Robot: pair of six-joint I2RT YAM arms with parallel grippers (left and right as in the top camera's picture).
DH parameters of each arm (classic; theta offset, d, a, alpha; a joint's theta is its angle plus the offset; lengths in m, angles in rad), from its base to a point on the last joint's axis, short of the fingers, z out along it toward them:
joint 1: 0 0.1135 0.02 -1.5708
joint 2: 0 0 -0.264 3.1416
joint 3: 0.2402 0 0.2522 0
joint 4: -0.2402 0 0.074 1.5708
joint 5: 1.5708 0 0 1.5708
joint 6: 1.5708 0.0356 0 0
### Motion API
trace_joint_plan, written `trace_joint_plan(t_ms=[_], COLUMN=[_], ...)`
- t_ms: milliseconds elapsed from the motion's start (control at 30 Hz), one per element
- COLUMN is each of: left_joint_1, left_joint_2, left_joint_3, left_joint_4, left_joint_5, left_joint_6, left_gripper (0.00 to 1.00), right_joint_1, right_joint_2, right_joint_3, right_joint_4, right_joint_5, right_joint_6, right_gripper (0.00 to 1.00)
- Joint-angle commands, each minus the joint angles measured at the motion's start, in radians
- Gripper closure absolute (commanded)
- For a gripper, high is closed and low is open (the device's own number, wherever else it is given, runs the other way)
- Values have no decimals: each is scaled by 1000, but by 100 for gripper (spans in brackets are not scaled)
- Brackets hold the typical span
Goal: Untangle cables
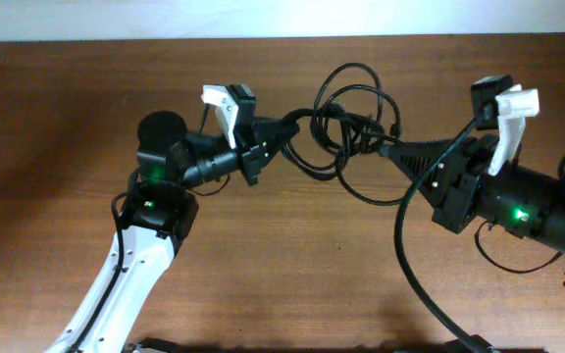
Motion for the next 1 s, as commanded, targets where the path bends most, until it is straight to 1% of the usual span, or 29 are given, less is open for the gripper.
trace_joint_plan(t_ms=[0,67,133,167,267,333,400,433,533,700,800,867,933,967], left_joint_1=[28,29,30,32,50,52,52,52,52,52,51,51,51,51], left_joint_2=[11,11,11,11,11,11,11,11,10,10,10,10,10,10], left_joint_3=[-7,-7,-7,-7,-7,-7,-7,-7,-7,-7,-7,-7,-7,-7], left_joint_4=[-25,-25,-25,-25,-21,-18,11,29,96,129,163,201,200,201], left_joint_5=[-79,-88,-129,-145,-204,-264,-270,-269,-269,-265,-249,-165,-90,-51], left_joint_6=[48,49,65,97,97,97,93,92,81,81,42,40,40,40], left_gripper=[100,100,100,100,100,100,100,100,100,100,100,100,100,100], right_joint_1=[-3,-3,-3,-3,-3,-3,-3,-3,-3,-3,-3,-3,-3,-3], right_joint_2=[-34,-30,-30,-30,-30,-24,-11,2,54,154,188,194,190,188], right_joint_3=[18,18,18,18,18,18,18,18,18,18,18,18,19,19], right_joint_4=[17,-27,-78,-107,-186,-250,-335,-392,-517,-601,-600,-576,-529,-500], right_joint_5=[-103,-103,-102,-102,-102,-101,-87,-48,173,341,332,219,122,108], right_joint_6=[10,-19,-60,-87,-161,-239,-322,-361,-364,-364,-376,-434,-443,-443], right_gripper=[96,96,96,96,96,96,96,96,96,96,96,96,96,96])
